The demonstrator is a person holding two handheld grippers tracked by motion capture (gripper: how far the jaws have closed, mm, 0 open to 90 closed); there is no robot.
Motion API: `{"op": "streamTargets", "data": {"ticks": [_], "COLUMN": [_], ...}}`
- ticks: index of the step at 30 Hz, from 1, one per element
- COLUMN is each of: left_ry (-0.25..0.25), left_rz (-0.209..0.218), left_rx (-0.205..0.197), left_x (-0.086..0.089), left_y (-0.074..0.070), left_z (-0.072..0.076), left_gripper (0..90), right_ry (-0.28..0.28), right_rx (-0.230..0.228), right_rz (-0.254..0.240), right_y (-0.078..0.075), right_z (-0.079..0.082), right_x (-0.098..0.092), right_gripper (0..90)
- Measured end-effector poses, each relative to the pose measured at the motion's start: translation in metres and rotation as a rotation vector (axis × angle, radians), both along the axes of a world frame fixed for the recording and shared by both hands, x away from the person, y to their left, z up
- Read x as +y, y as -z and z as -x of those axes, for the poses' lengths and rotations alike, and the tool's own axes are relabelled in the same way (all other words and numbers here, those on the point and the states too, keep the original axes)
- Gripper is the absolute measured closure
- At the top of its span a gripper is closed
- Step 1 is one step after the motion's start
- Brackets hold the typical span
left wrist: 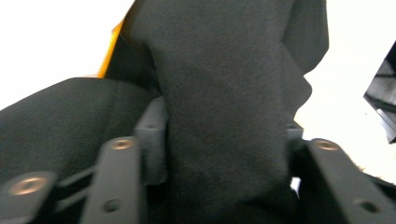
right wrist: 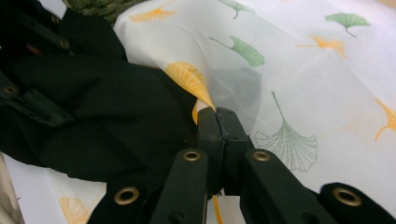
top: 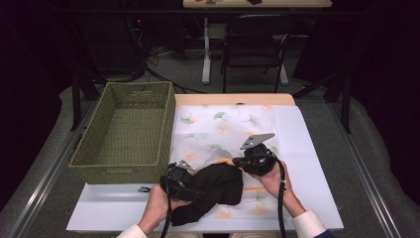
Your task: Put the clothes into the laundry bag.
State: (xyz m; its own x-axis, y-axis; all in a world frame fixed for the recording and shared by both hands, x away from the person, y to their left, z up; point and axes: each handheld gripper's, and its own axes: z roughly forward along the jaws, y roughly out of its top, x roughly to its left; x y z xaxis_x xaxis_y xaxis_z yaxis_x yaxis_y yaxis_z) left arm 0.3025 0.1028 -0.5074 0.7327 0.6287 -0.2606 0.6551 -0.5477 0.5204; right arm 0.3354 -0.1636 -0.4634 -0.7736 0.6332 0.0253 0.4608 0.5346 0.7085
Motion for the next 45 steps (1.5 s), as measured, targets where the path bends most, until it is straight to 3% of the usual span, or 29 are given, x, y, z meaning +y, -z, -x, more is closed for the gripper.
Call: {"op": "streamTargets", "data": {"ticks": [2, 7, 10, 11, 13, 17, 18, 22, 24, 25, 27, 29, 33, 35, 40, 45], "left_ry": [0.021, 0.070, 0.095, 0.105, 0.116, 0.074, 0.068, 0.029, -0.028, -0.059, -0.093, -0.105, -0.090, -0.069, -0.026, -0.009], "left_rz": [-0.034, -0.030, -0.026, -0.035, -0.045, -0.020, -0.019, -0.013, 0.016, 0.016, 0.034, 0.020, 0.007, -0.005, -0.032, -0.045], "left_rx": [-0.028, -0.054, -0.042, -0.029, -0.042, -0.078, -0.083, -0.103, -0.107, -0.127, -0.131, -0.142, -0.138, -0.131, -0.160, -0.163], "left_x": [0.004, 0.015, 0.017, 0.013, 0.008, 0.007, 0.007, 0.006, 0.004, 0.000, -0.007, -0.014, -0.021, -0.019, -0.007, 0.007], "left_y": [-0.007, -0.015, -0.009, 0.001, 0.012, 0.020, 0.019, 0.015, 0.011, 0.008, 0.006, 0.006, 0.013, 0.015, 0.005, 0.002], "left_z": [0.002, 0.010, 0.015, 0.018, 0.019, 0.022, 0.023, 0.026, 0.026, 0.026, 0.025, 0.022, 0.017, 0.016, 0.021, 0.032], "left_gripper": [37.6, 23.1, 20.0, 20.4, 24.1, 54.7, 58.3, 62.7, 62.9, 62.9, 62.8, 62.3, 59.5, 50.4, 30.7, 20.6], "right_ry": [0.000, 0.004, 0.005, 0.003, 0.003, 0.004, 0.005, 0.002, 0.001, -0.003, -0.006, -0.009, -0.008, -0.002, -0.001, 0.003], "right_rx": [0.005, 0.007, 0.011, 0.012, 0.014, 0.016, 0.015, 0.013, 0.004, 0.000, -0.010, -0.008, 0.006, 0.023, 0.026, 0.028], "right_rz": [0.000, -0.001, 0.001, 0.002, 0.004, 0.005, 0.005, -0.003, -0.016, -0.018, -0.027, -0.028, -0.020, -0.014, -0.014, -0.009], "right_y": [0.001, 0.001, 0.001, 0.002, 0.003, 0.003, 0.003, 0.002, -0.002, -0.003, -0.005, -0.005, -0.001, 0.004, 0.005, 0.005], "right_z": [-0.001, -0.001, -0.001, -0.001, -0.002, -0.001, -0.002, -0.001, 0.001, 0.001, 0.003, 0.003, 0.002, 0.000, -0.001, -0.001], "right_x": [-0.001, -0.001, 0.000, 0.000, 0.001, 0.001, 0.001, 0.001, 0.003, 0.003, 0.004, 0.004, 0.004, 0.002, 0.000, 0.000], "right_gripper": [89.8, 89.7, 89.7, 89.7, 89.7, 89.7, 89.7, 89.7, 89.7, 89.7, 89.7, 89.7, 89.6, 89.6, 89.6, 89.6]}}
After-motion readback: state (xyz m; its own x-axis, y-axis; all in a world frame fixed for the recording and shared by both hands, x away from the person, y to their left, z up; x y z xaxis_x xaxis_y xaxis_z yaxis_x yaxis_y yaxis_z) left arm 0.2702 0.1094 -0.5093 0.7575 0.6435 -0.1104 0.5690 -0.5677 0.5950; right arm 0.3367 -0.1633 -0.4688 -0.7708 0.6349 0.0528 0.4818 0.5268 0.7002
